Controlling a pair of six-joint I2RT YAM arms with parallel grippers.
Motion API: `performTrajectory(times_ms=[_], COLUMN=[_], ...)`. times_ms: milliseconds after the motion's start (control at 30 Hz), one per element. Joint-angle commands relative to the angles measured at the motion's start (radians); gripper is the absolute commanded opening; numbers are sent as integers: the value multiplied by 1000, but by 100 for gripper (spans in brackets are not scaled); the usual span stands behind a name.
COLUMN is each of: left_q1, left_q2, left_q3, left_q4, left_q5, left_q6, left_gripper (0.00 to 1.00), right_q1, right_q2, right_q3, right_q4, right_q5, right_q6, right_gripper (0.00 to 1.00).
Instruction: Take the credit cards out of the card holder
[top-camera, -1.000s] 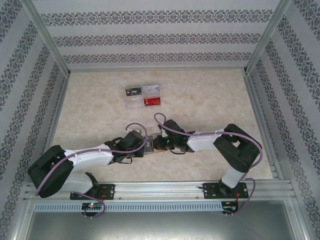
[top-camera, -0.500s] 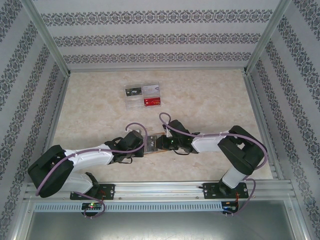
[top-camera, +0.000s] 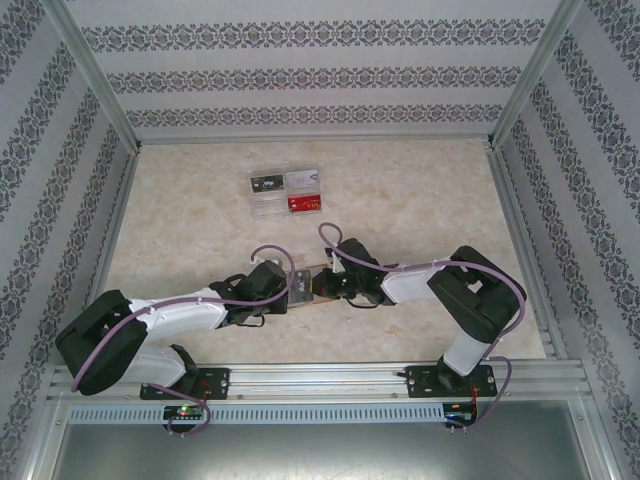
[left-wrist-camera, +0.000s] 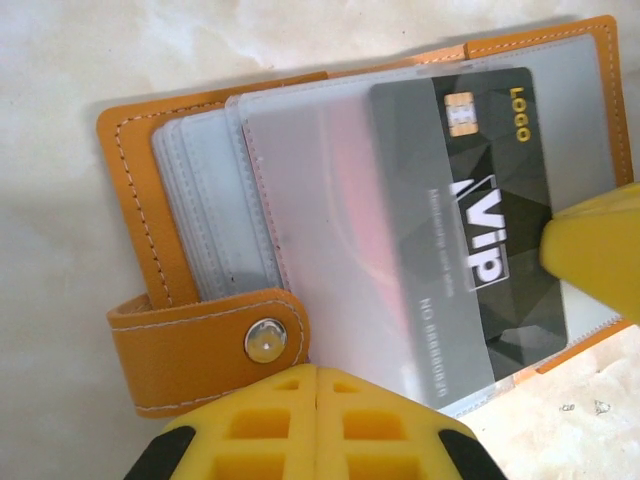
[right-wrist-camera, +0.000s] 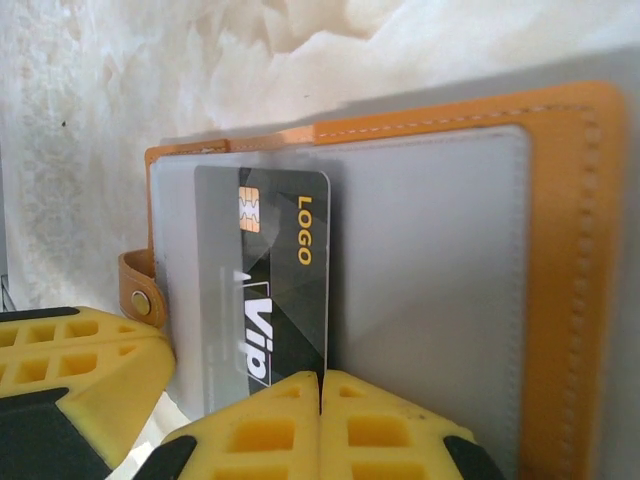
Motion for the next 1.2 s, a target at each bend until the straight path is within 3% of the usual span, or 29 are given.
performTrajectory(times_ms=[0,500,533,667,767,867,1000,1167], left_q1=[12,12,12,12,12,12,12,12], left_q2=[12,-97,-121,-243,-361,-487,-660,-830], left_q3=[11,38,43,53,42,24,-13,-43], left_q4=[-70,-113,-121,-160,-215,-286,-372,-481], left_q5=[-25,1,4,-12,-67,-127,-181,-237], left_q6=[2,14,14,19,14,11,4,-28], left_gripper=[0,2,6,40,55,68,98,100], right_q1=[-30,-92,-91,-73,-42,-6,43,49], right_q2=[-46,-301,-321,-384,-404,-391,-319,-174], right_q3=[-51,-105,-91,-6,71,154,271,453], right_q4=[-28,-131,-161,-297,-386,-435,-450,-486], right_q5=[13,-2,2,50,150,253,359,378], right_q6=[-15,-123,-143,-257,-369,-504,-710,-919], right_gripper=[0,0,0,0,0,0,0,0])
